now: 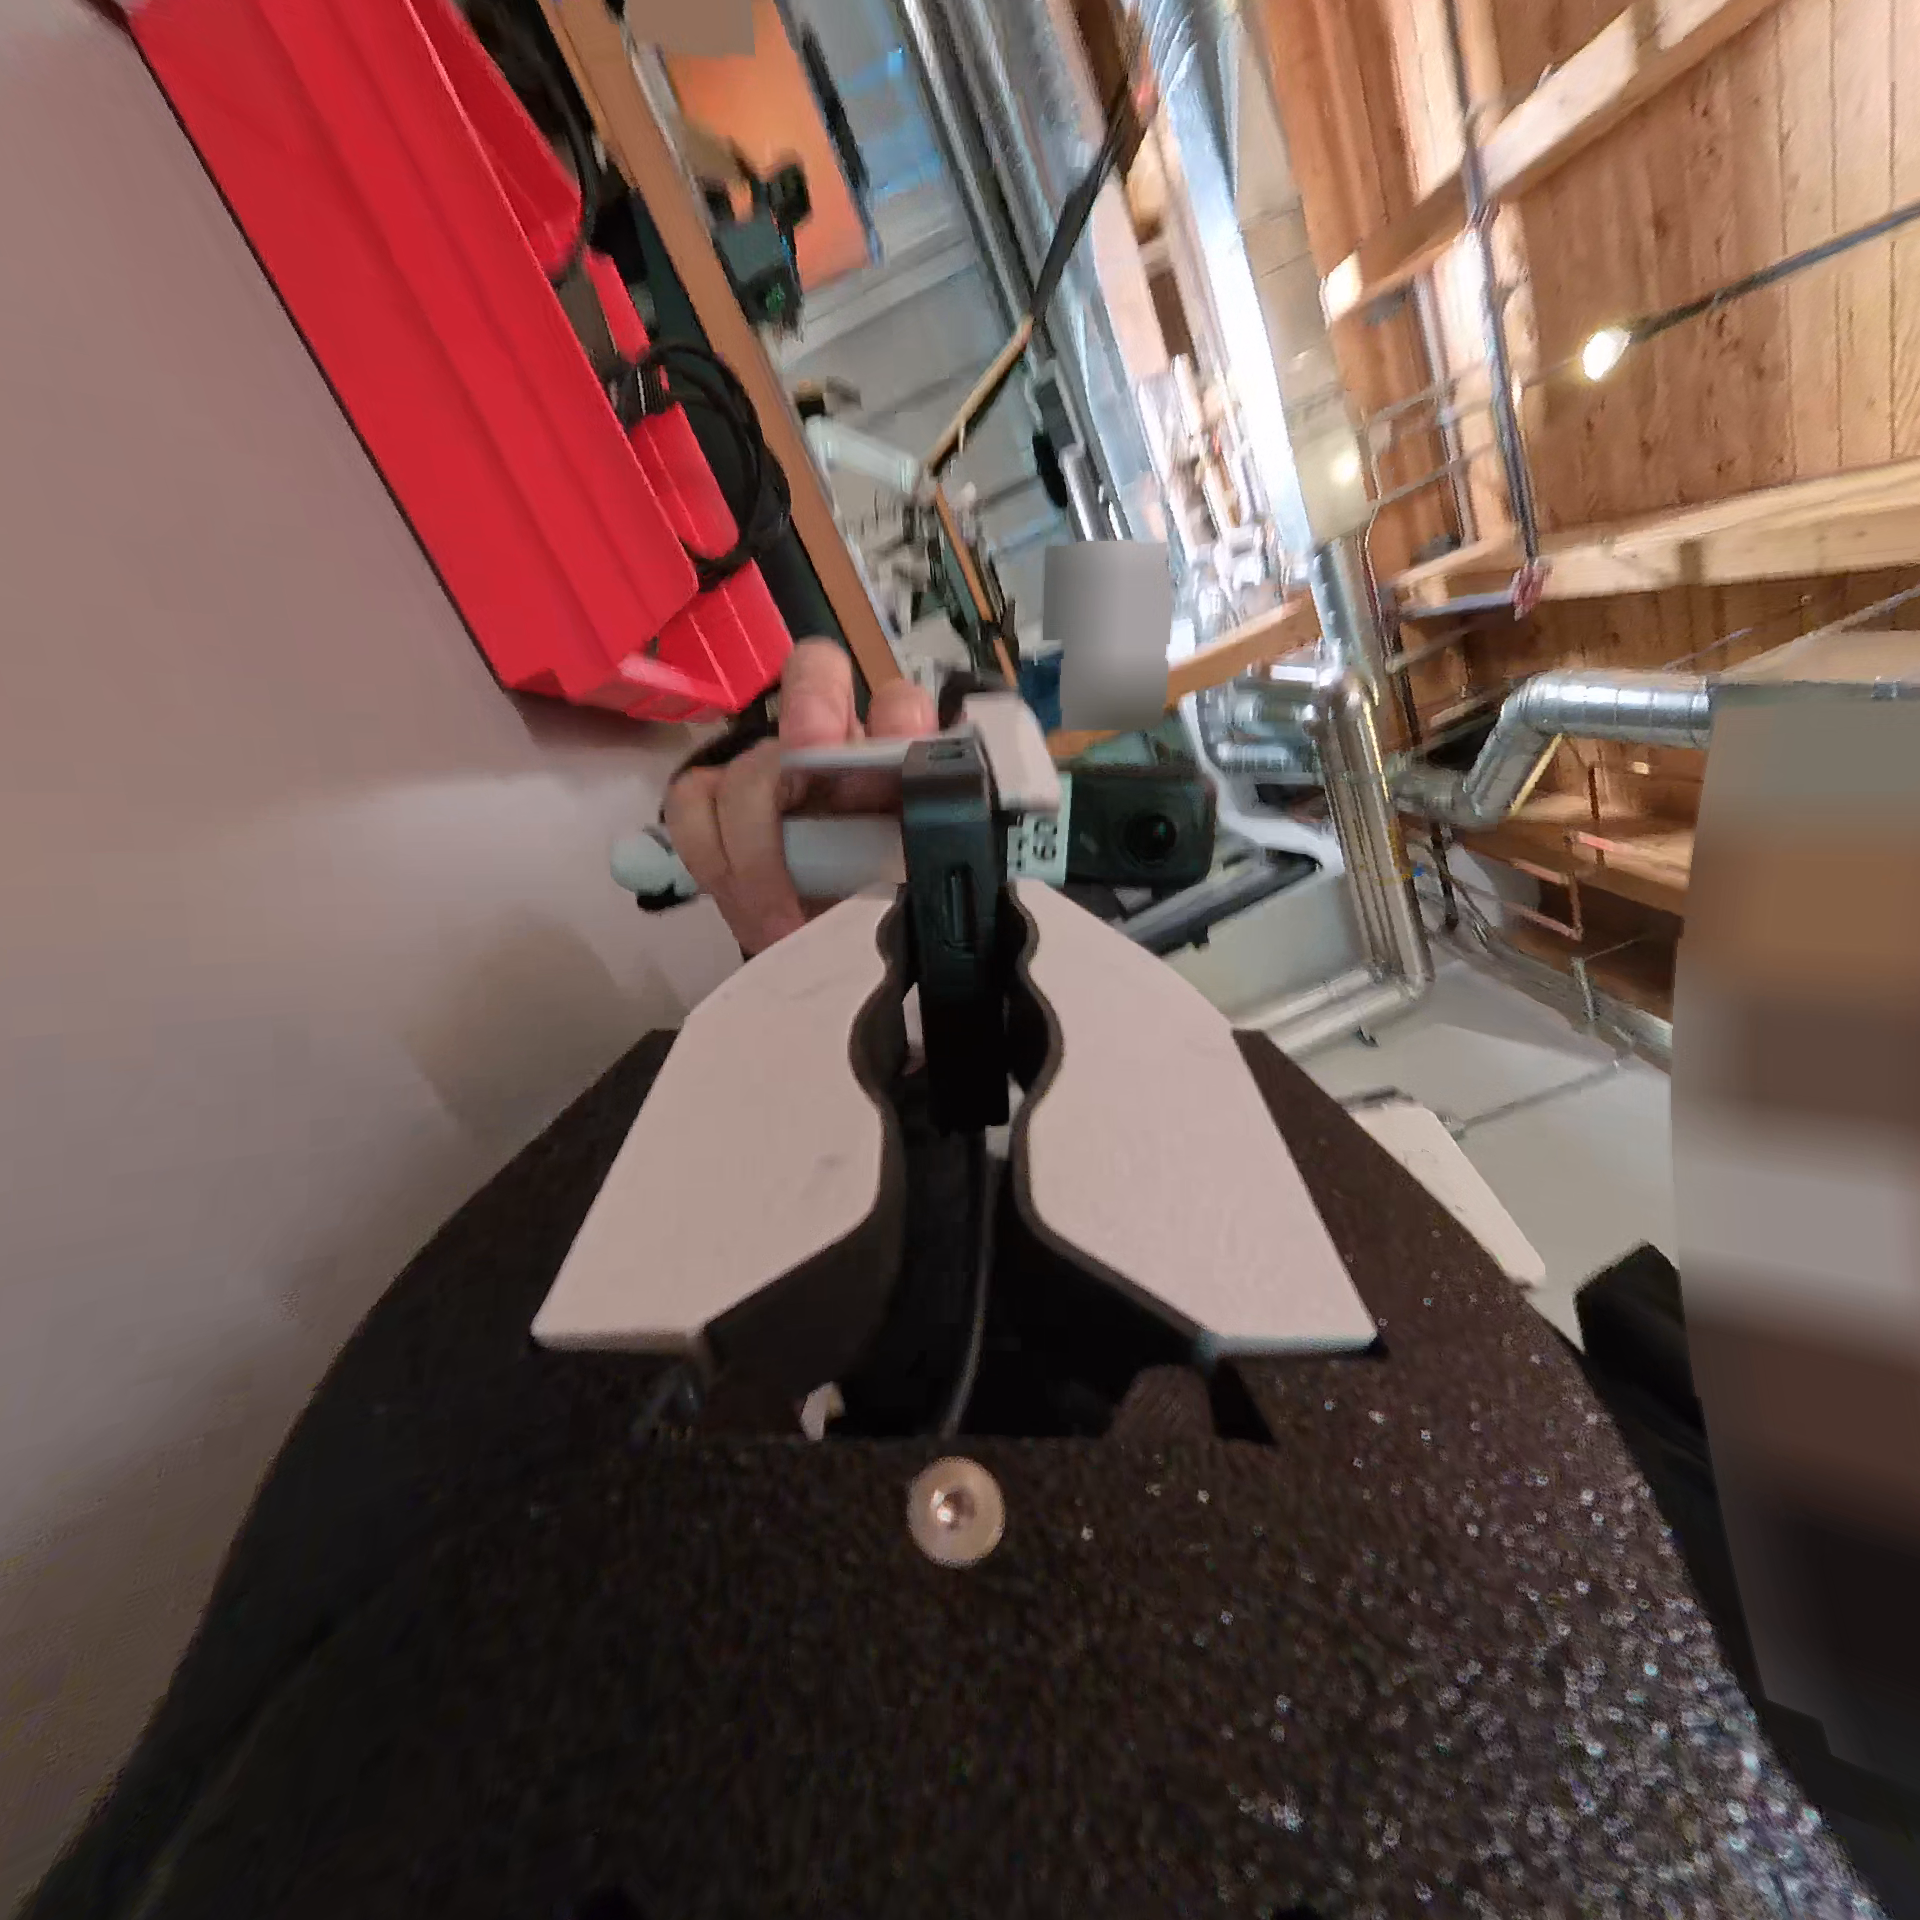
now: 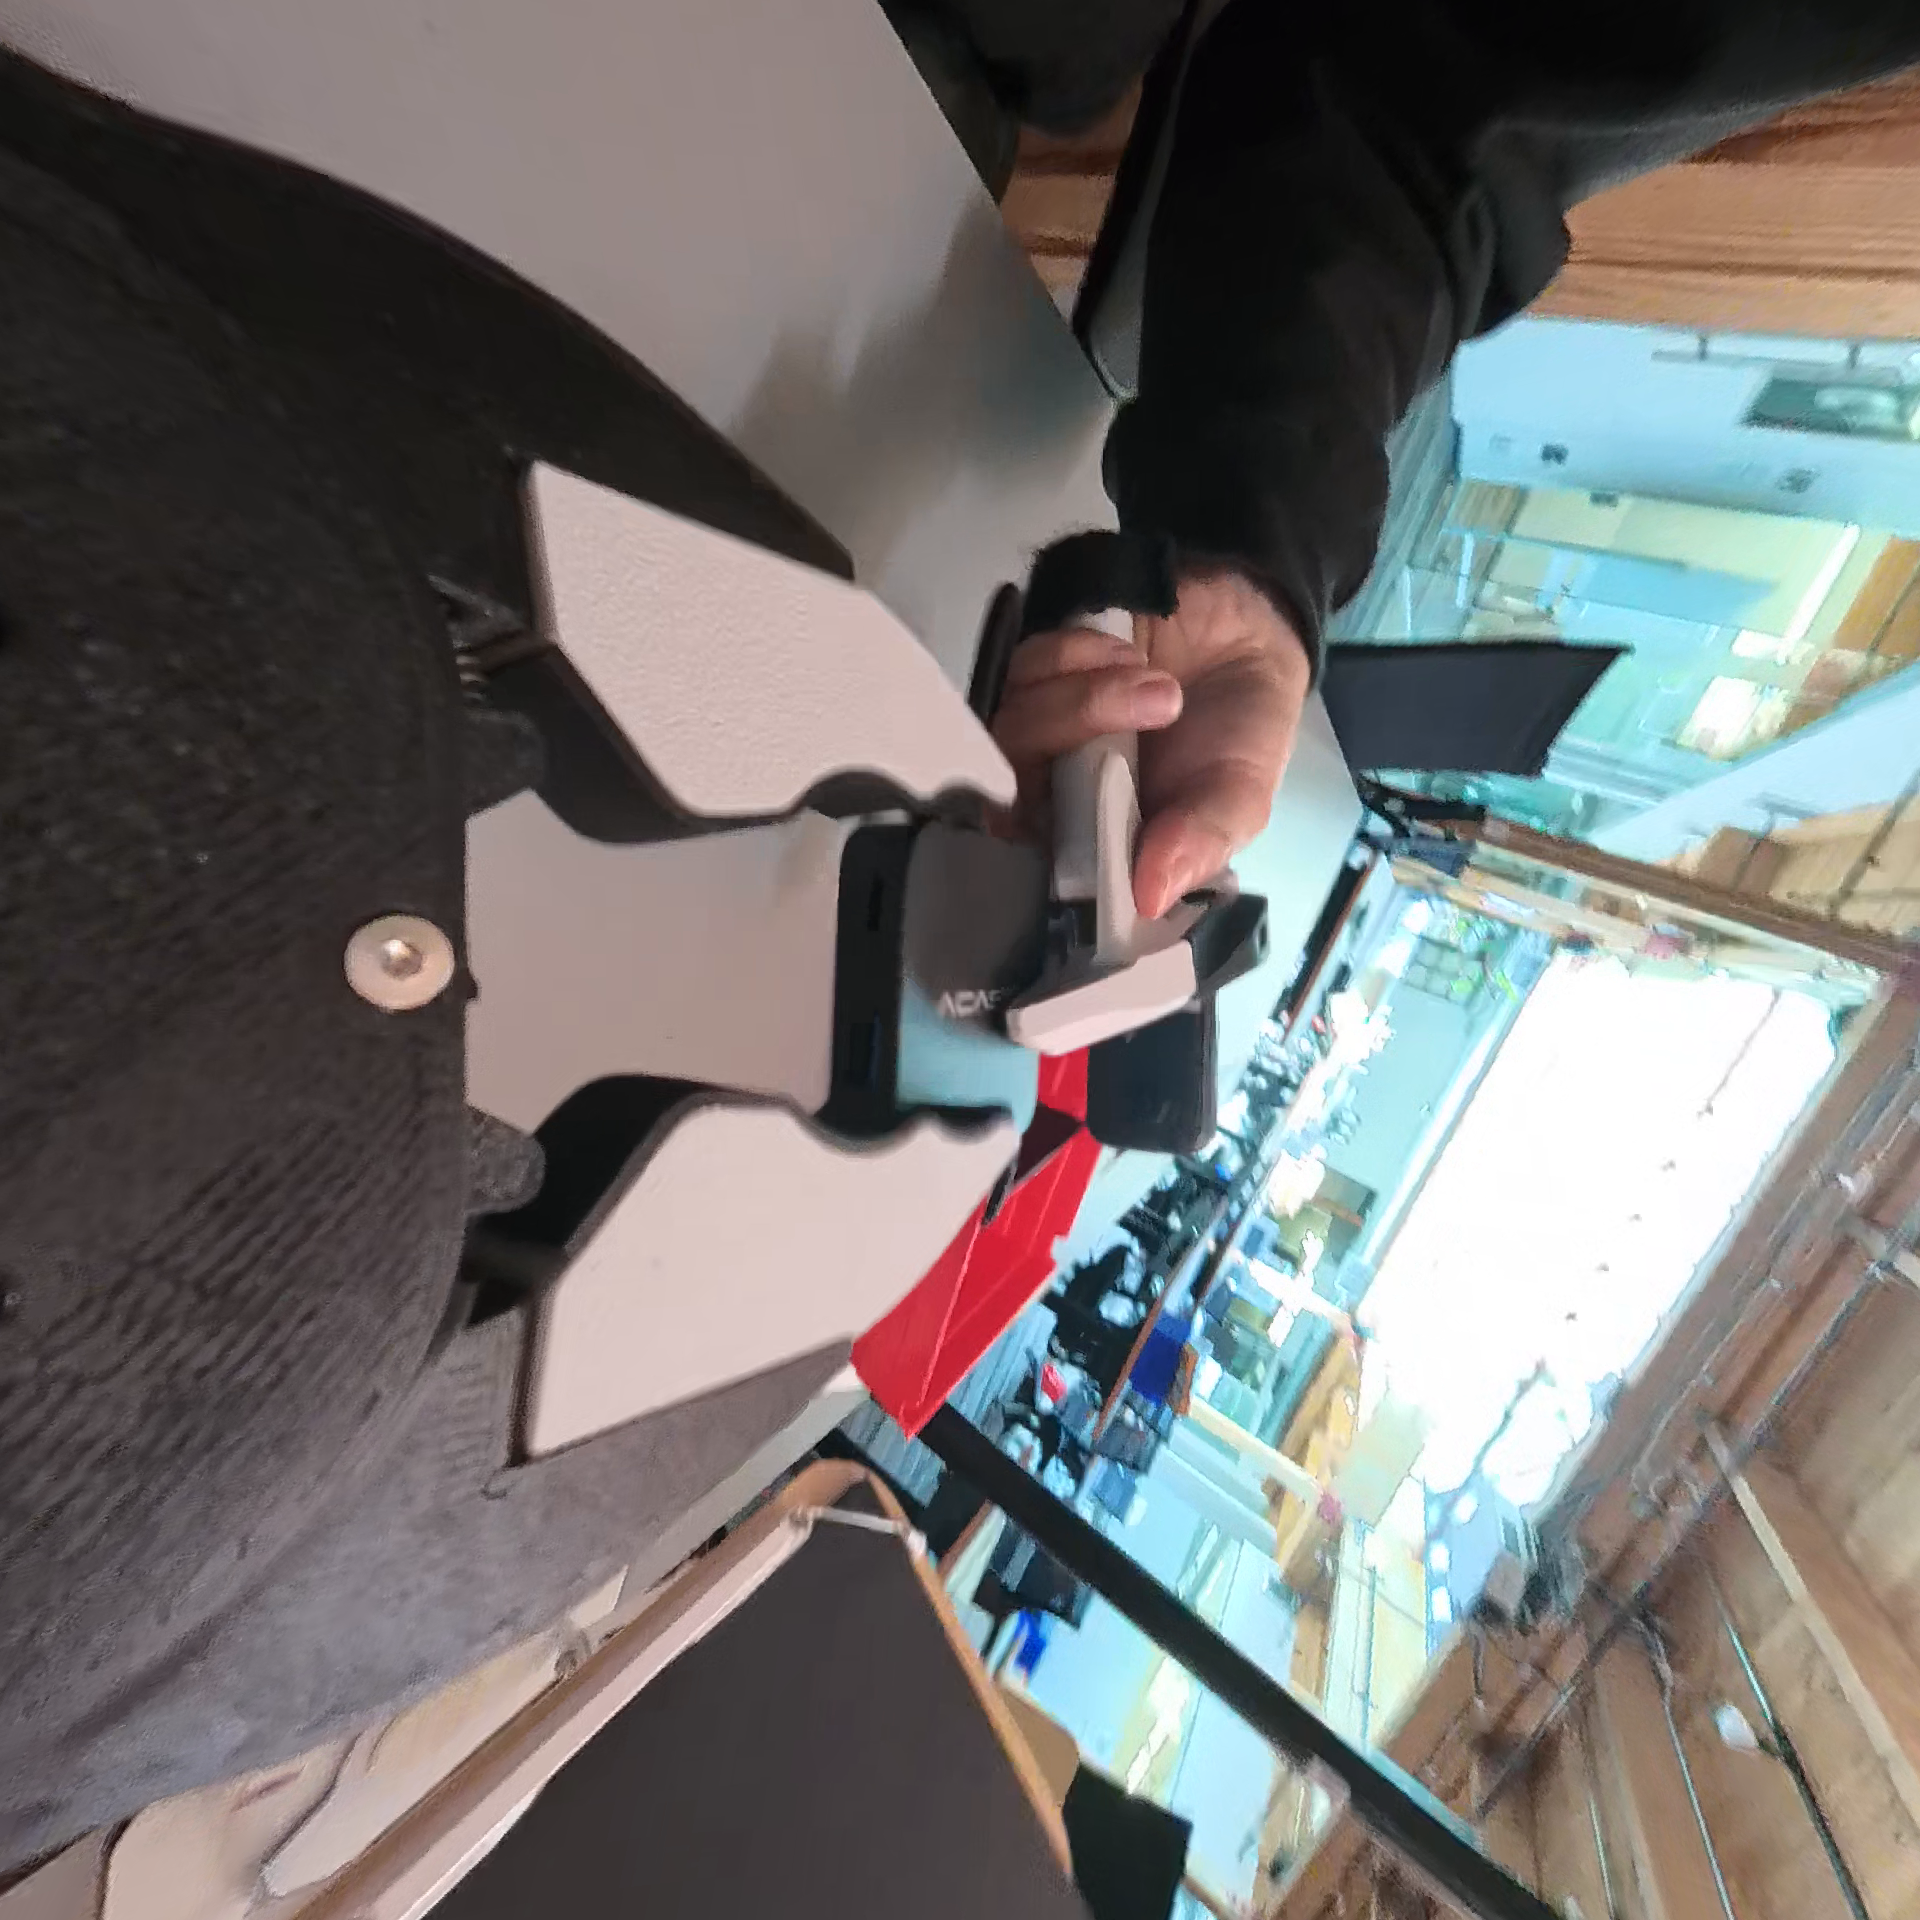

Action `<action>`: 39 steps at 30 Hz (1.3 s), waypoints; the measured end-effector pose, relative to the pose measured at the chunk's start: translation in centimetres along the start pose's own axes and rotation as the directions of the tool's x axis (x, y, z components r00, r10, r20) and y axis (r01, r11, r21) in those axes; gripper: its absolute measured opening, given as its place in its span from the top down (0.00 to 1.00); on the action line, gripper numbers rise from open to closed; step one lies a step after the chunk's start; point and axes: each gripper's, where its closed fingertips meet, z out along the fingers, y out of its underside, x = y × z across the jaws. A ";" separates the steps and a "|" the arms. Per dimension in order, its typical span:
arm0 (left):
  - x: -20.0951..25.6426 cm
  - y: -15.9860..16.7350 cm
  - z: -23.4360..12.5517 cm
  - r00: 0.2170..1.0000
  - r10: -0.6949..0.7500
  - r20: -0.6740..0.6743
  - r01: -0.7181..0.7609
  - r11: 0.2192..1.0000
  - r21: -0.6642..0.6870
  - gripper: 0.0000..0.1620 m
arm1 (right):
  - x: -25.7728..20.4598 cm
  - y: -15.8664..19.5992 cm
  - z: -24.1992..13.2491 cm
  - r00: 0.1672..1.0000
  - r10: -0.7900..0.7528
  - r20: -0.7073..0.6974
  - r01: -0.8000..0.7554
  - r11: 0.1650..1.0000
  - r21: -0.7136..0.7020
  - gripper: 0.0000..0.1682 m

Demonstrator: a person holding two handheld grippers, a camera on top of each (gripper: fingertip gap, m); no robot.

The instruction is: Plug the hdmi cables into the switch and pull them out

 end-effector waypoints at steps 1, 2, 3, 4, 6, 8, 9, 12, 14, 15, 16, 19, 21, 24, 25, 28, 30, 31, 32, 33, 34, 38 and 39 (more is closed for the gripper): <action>0.1 -0.8 -0.3 1.000 0.020 -0.001 -0.020 0.998 0.058 0.92 | 0.6 -0.3 -0.4 0.999 0.012 -0.041 -0.010 0.999 0.035 0.72; 0.2 -1.9 -0.9 1.000 0.021 -0.006 -0.020 0.991 0.132 0.92 | 1.7 -0.7 -0.8 0.993 0.047 -0.107 -0.039 0.997 0.069 0.76; 0.2 -3.1 -1.6 1.000 0.007 -0.006 -0.005 0.975 0.224 0.92 | 2.7 -0.6 -1.2 0.983 0.075 -0.166 -0.063 0.995 0.074 0.68; 0.0 -4.3 -2.5 1.000 0.007 0.013 -0.010 0.952 0.307 0.92 | 3.2 -0.1 -1.4 0.977 0.089 -0.194 -0.081 0.996 0.048 0.66; -1.0 -6.2 -4.3 0.991 0.052 0.127 -0.104 0.885 0.454 0.92 | 3.6 0.4 -0.8 0.966 0.116 -0.230 -0.116 0.993 0.014 0.61; -0.9 -7.5 -5.8 0.979 0.083 0.184 -0.176 0.797 0.578 0.92 | 4.1 1.2 0.5 0.942 0.144 -0.303 -0.158 0.987 -0.022 0.61; -0.6 -7.8 -6.1 0.976 0.095 0.195 -0.198 0.758 0.622 0.92 | 4.1 1.8 1.3 0.935 0.140 -0.326 -0.164 0.985 -0.048 0.62; 0.1 -8.0 -6.5 0.958 0.135 0.253 -0.278 0.651 0.706 0.92 | 4.0 2.6 2.8 0.904 0.052 -0.424 -0.104 0.990 -0.100 0.75; 0.5 -7.7 -6.5 0.961 0.134 0.242 -0.273 0.604 0.749 0.91 | 4.3 3.2 3.0 0.876 0.040 -0.481 -0.118 0.984 -0.132 0.80; 0.5 -7.6 -6.4 0.958 0.138 0.250 -0.283 0.590 0.757 0.92 | 4.4 3.0 3.1 0.864 0.050 -0.501 -0.122 0.986 -0.112 0.82; 0.7 -7.4 -6.2 0.959 0.147 0.244 -0.283 0.578 0.765 0.92 | 4.6 2.8 3.0 0.848 0.056 -0.527 -0.126 0.987 -0.097 0.84; 0.9 -7.1 -5.7 0.967 0.138 0.213 -0.254 0.561 0.788 0.91 | 4.3 3.0 3.4 0.846 0.053 -0.530 -0.127 0.986 -0.104 0.87; 1.2 -6.8 -5.1 0.966 0.151 0.211 -0.259 0.561 0.786 0.91 | 4.2 3.3 3.6 0.845 0.039 -0.533 -0.120 0.986 -0.117 0.90; 1.7 -6.1 -4.0 0.972 0.152 0.179 -0.234 0.573 0.786 0.92 | 4.6 3.1 3.0 0.818 -0.017 -0.574 -0.073 0.989 -0.132 0.95; 1.8 -5.9 -3.8 0.979 0.137 0.150 -0.202 0.582 0.788 0.92 | 4.8 2.7 2.5 0.805 -0.017 -0.592 -0.063 0.992 -0.113 0.98; 1.6 -5.5 -3.3 0.986 0.117 0.123 -0.169 0.620 0.766 0.92 | 5.1 2.4 1.8 0.837 0.016 -0.548 -0.091 0.990 -0.111 1.00; 1.7 -5.4 -2.9 0.977 0.153 0.151 -0.215 0.676 0.705 0.91 | 5.0 2.5 1.6 0.874 0.054 -0.482 -0.128 0.984 -0.122 1.00; 1.6 -5.4 -3.0 0.969 0.168 0.179 -0.245 0.701 0.670 0.87 | 5.1 2.6 1.3 0.888 0.099 -0.449 -0.173 0.977 -0.127 0.99; 1.7 -5.6 -3.3 0.958 0.194 0.213 -0.286 0.718 0.634 0.79 | 5.3 2.6 0.8 0.895 0.134 -0.425 -0.206 0.970 -0.127 1.00; 1.7 -5.9 -3.6 0.943 0.219 0.252 -0.328 0.741 0.586 0.74 | 5.3 2.8 0.4 0.907 0.182 -0.381 -0.251 0.958 -0.140 1.00; 1.6 -6.0 -3.8 0.925 0.245 0.291 -0.368 0.771 0.520 0.70 | 5.0 3.1 0.0 0.912 0.243 -0.331 -0.307 0.938 -0.158 1.00; 0.5 -4.3 -2.9 0.880 0.341 0.330 -0.408 0.900 0.157 0.55 | 4.4 3.6 -1.1 0.890 0.385 -0.244 -0.429 0.887 -0.168 1.00; 0.0 -3.9 -2.8 0.869 0.354 0.345 -0.406 0.910 0.087 0.55 | 4.1 3.5 -0.9 0.886 0.407 -0.223 -0.445 0.881 -0.161 1.00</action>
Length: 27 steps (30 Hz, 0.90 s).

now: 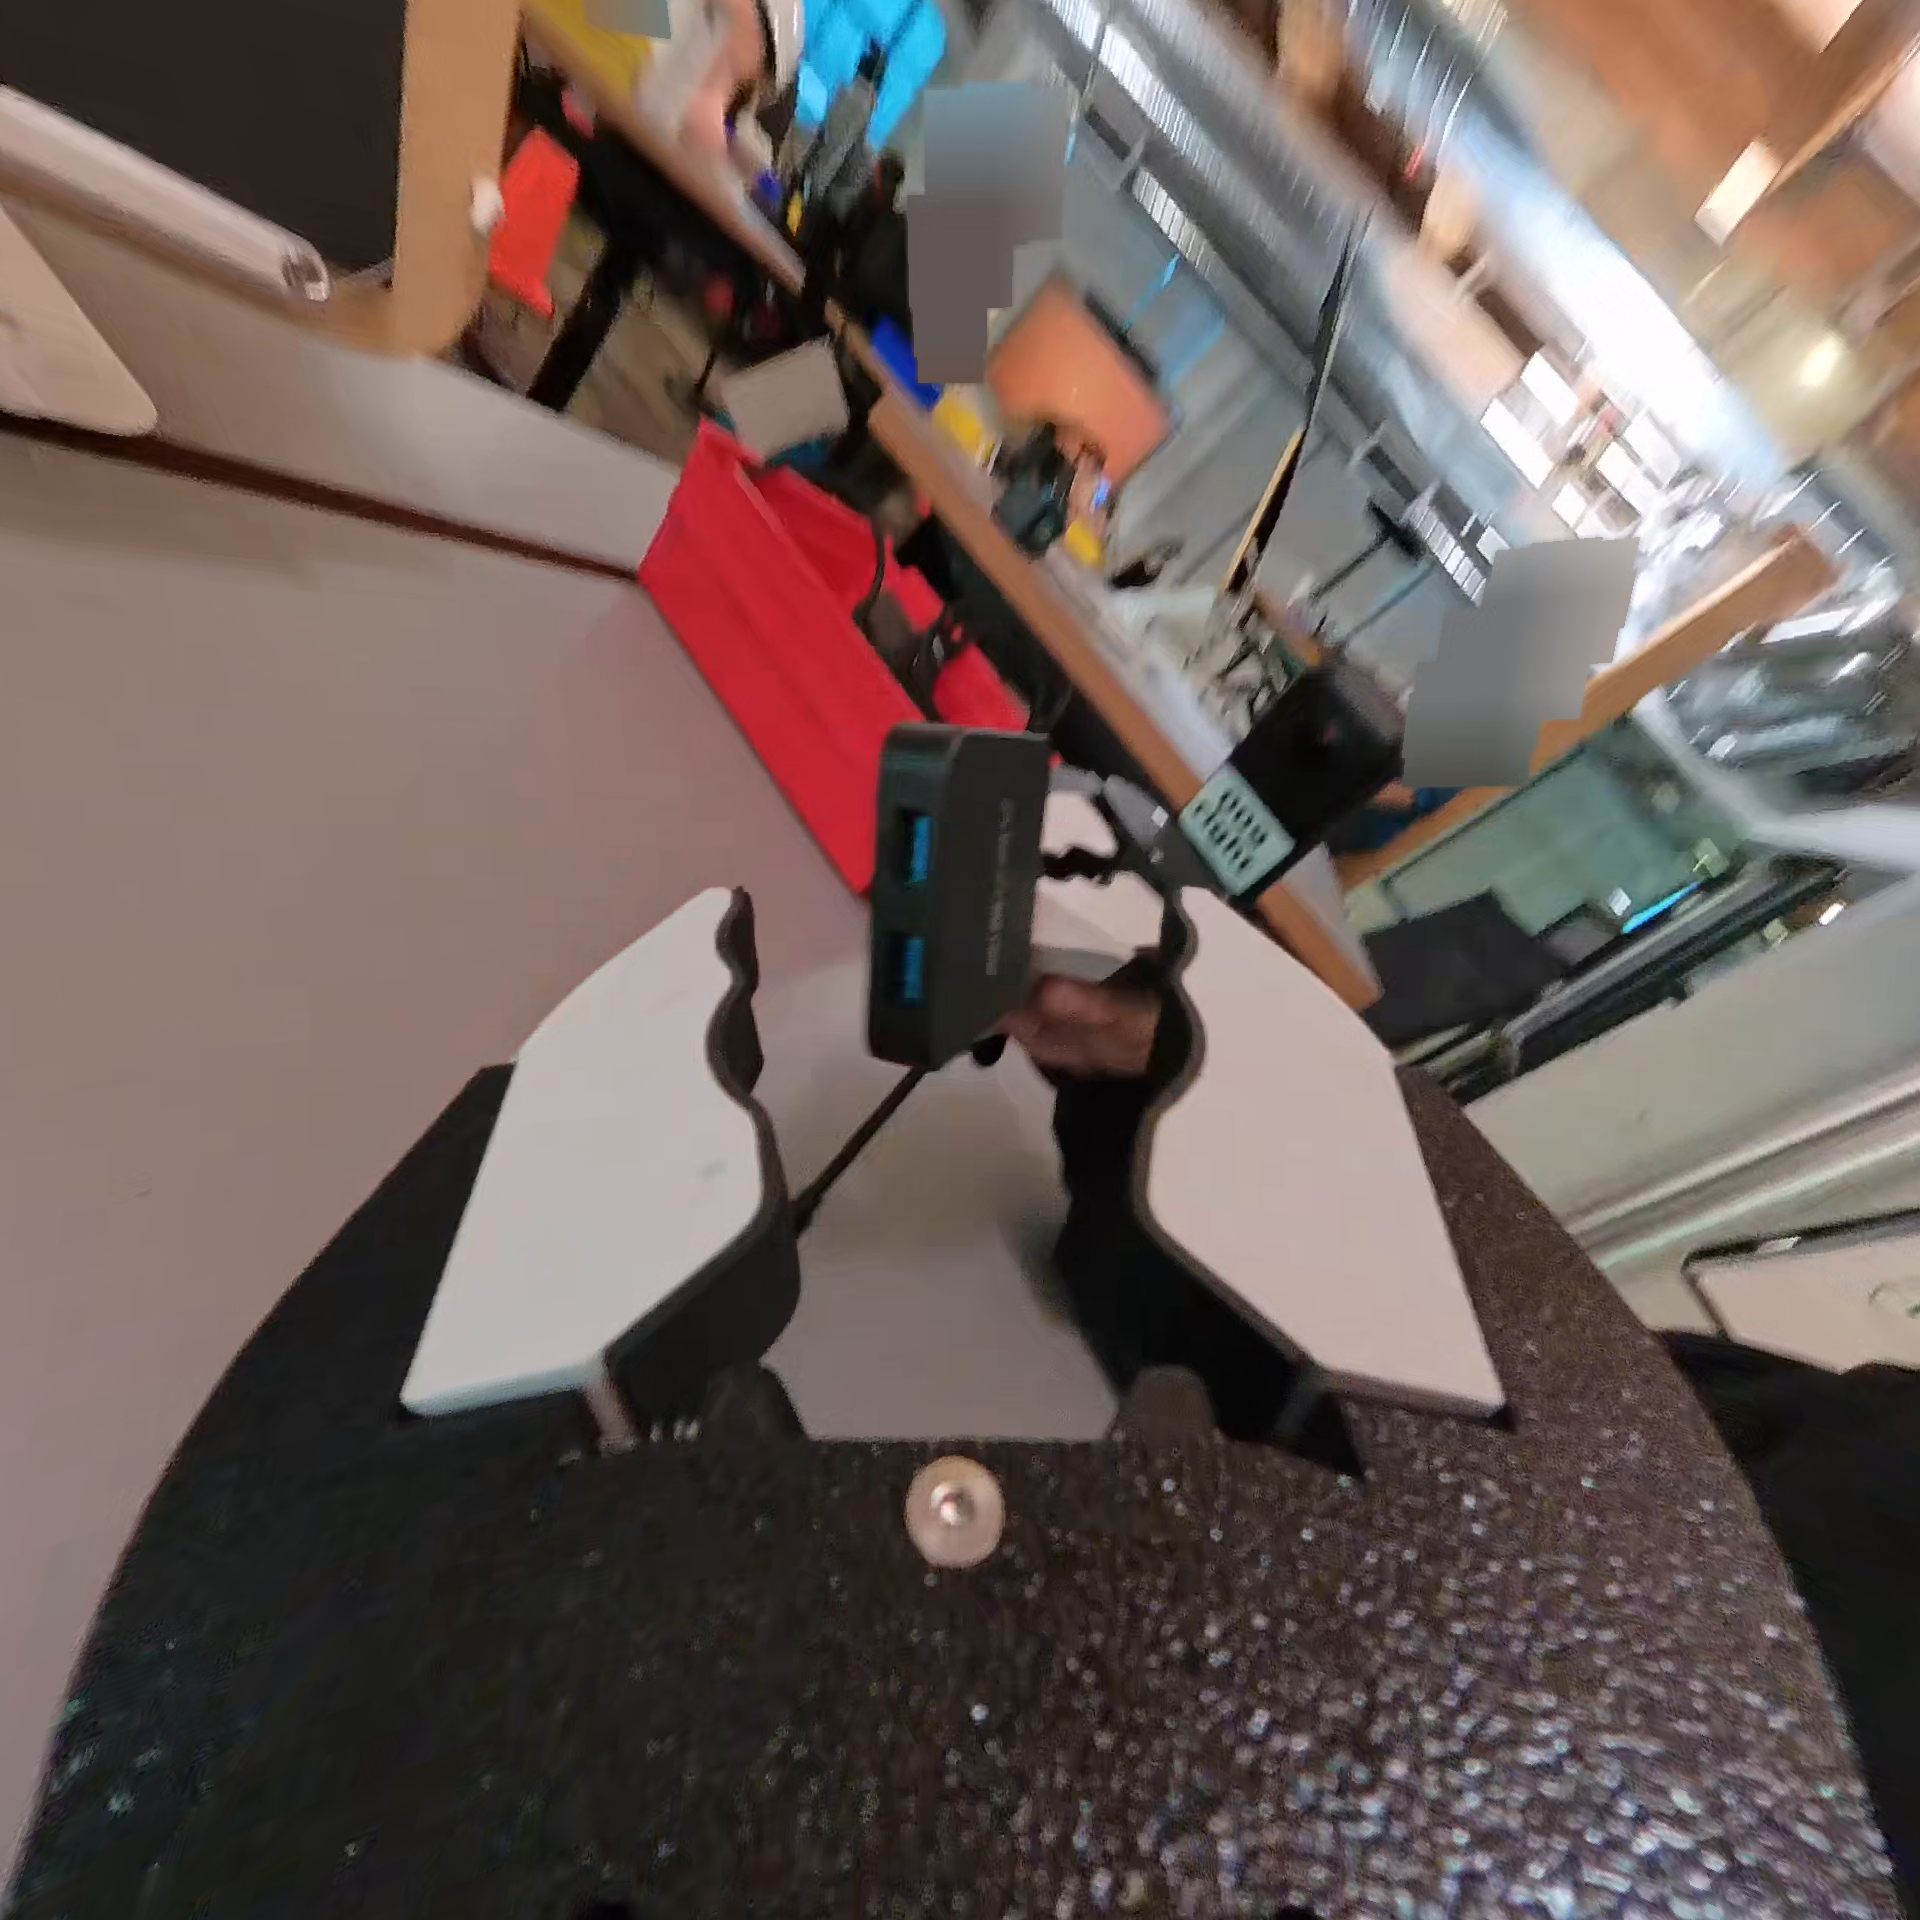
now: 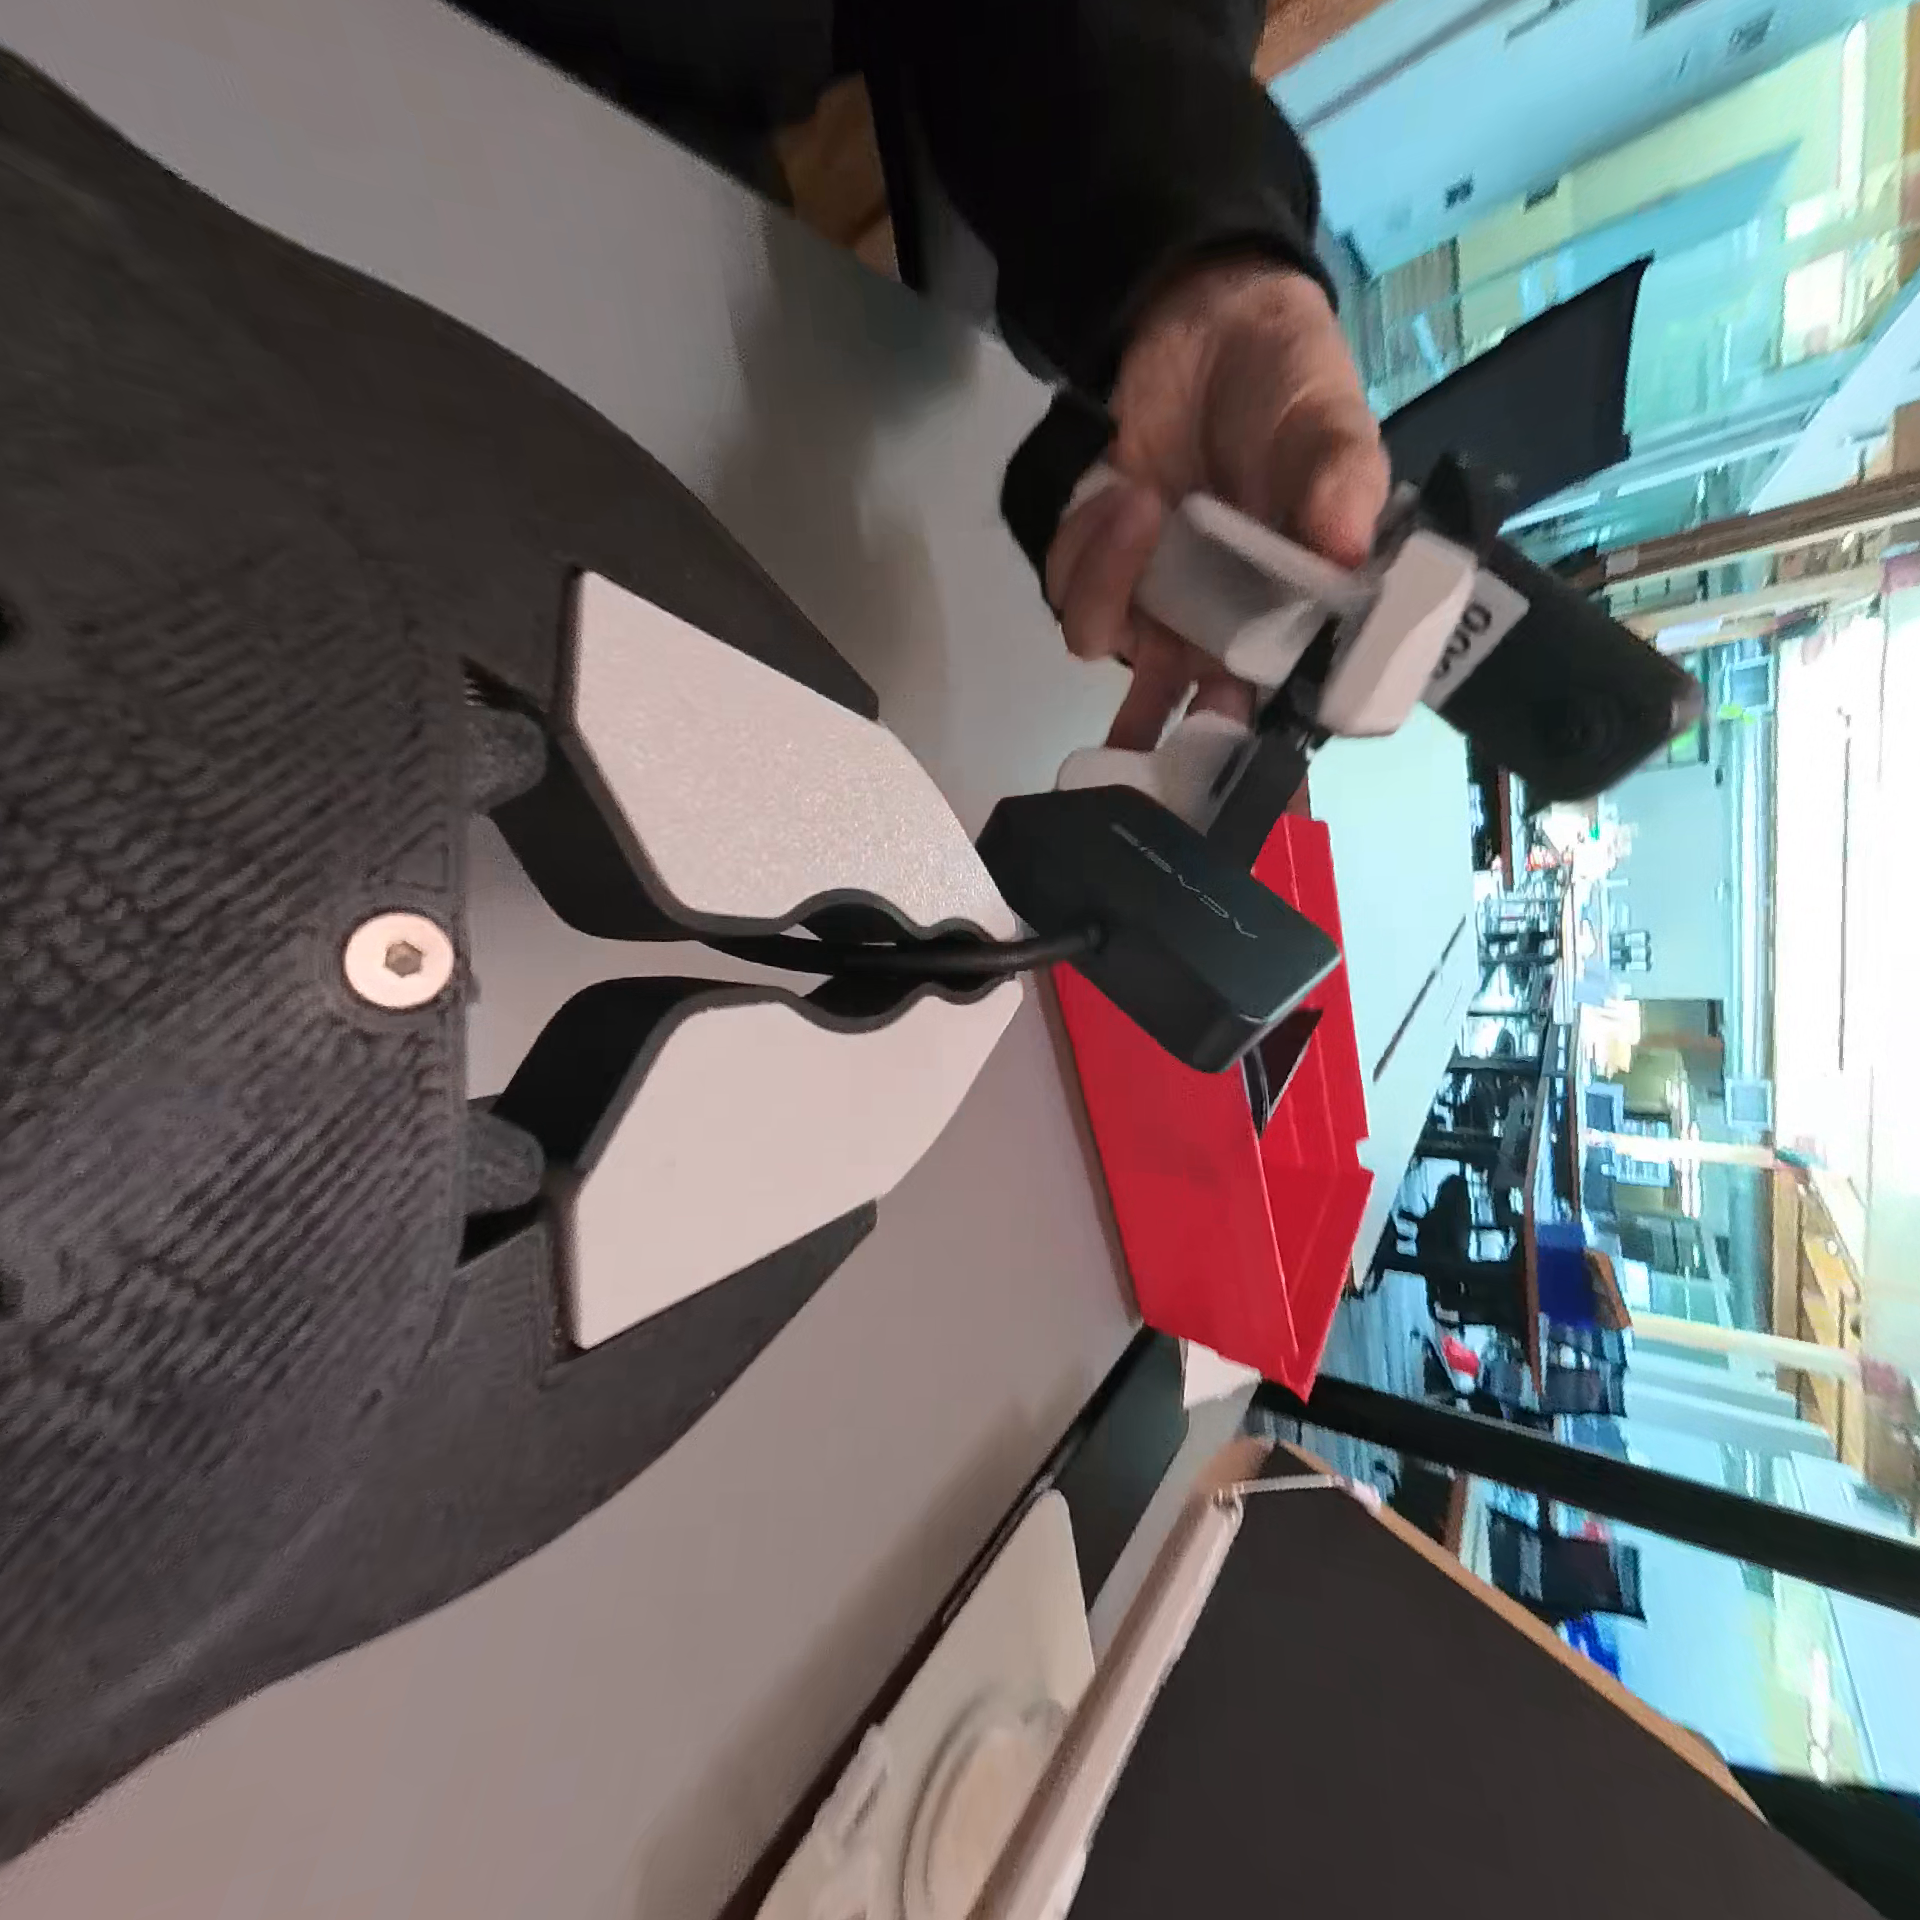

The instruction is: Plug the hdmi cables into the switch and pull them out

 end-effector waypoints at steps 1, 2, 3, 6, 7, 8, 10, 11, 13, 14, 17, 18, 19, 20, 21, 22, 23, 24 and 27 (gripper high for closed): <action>-0.3 0.5 0.2 1.000 0.018 0.018 -0.017 0.999 -0.050 0.56 | -0.4 0.0 0.2 0.999 0.026 0.029 -0.026 1.000 -0.006 1.00; -0.4 0.8 0.4 0.999 0.029 0.017 -0.027 0.996 -0.082 0.56 | -0.9 0.1 0.4 0.997 0.054 0.059 -0.053 0.998 -0.017 1.00; -0.3 1.0 0.7 1.000 0.024 -0.003 -0.024 0.994 -0.106 0.59 | -1.3 0.3 0.7 0.994 0.071 0.083 -0.068 0.997 -0.034 1.00; 0.8 1.2 1.2 0.993 -0.019 -0.120 0.005 0.992 -0.123 0.91 | -1.6 0.8 1.0 0.993 0.069 0.091 -0.063 0.996 -0.070 1.00; 0.9 1.2 1.3 0.986 -0.061 -0.152 0.043 0.991 -0.123 0.91 | -1.4 0.6 0.9 0.995 0.061 0.080 -0.057 0.997 -0.051 1.00; 1.0 1.1 1.4 0.977 -0.115 -0.177 0.094 0.988 -0.125 0.92 | -1.4 0.4 0.8 0.995 0.053 0.079 -0.050 0.998 -0.037 1.00; 0.9 0.9 1.6 0.953 -0.218 -0.209 0.198 0.974 -0.111 0.91 | -1.1 0.2 0.7 0.998 0.038 0.053 -0.037 0.999 -0.034 1.00; 0.8 0.9 1.7 0.936 -0.273 -0.223 0.255 0.961 -0.104 0.92 | -0.9 0.2 0.7 0.999 0.017 0.032 -0.016 0.999 -0.030 0.99; 0.8 0.8 1.8 0.894 -0.368 -0.256 0.354 0.930 -0.102 0.92 | -0.5 -0.2 0.5 0.998 -0.057 -0.011 0.057 0.998 -0.005 0.99; 0.8 0.9 1.9 0.880 -0.396 -0.262 0.382 0.918 -0.105 0.92 | -0.3 -0.3 0.4 0.994 -0.102 -0.039 0.103 0.995 0.006 0.97; 1.1 1.1 2.0 0.849 -0.448 -0.282 0.427 0.894 -0.133 0.92 | -0.2 -0.7 0.2 0.979 -0.189 -0.081 0.192 0.981 0.022 0.92; 1.2 1.1 2.1 0.844 -0.455 -0.285 0.432 0.891 -0.143 0.92 | -0.5 -0.6 0.2 0.979 -0.196 -0.061 0.197 0.980 0.014 0.91; 1.2 1.1 2.1 0.846 -0.454 -0.281 0.430 0.891 -0.145 0.92 | -0.7 -0.6 0.2 0.978 -0.204 -0.052 0.205 0.979 0.007 0.91; 1.1 1.0 2.1 0.848 -0.454 -0.275 0.431 0.891 -0.142 0.92 | -0.6 -0.6 0.2 0.972 -0.226 -0.063 0.227 0.974 0.005 0.90; 1.0 0.9 2.0 0.849 -0.454 -0.270 0.433 0.891 -0.138 0.92 | -0.6 -0.7 0.2 0.964 -0.256 -0.077 0.257 0.966 0.005 0.90; 1.1 0.8 2.0 0.850 -0.454 -0.268 0.433 0.891 -0.137 0.92 | -0.7 -0.8 0.2 0.958 -0.277 -0.081 0.278 0.961 0.002 0.89; 1.1 0.7 2.0 0.852 -0.452 -0.265 0.431 0.892 -0.134 0.92 | -0.7 -0.8 0.2 0.955 -0.286 -0.081 0.286 0.958 -0.002 0.88; 1.1 0.7 1.9 0.855 -0.448 -0.262 0.428 0.894 -0.133 0.92 | -0.8 -0.7 0.2 0.954 -0.290 -0.077 0.291 0.957 -0.009 0.86; 1.2 0.5 1.8 0.851 -0.453 -0.267 0.435 0.891 -0.128 0.92 | -1.0 -1.0 0.0 0.954 -0.293 -0.066 0.294 0.956 0.017 0.84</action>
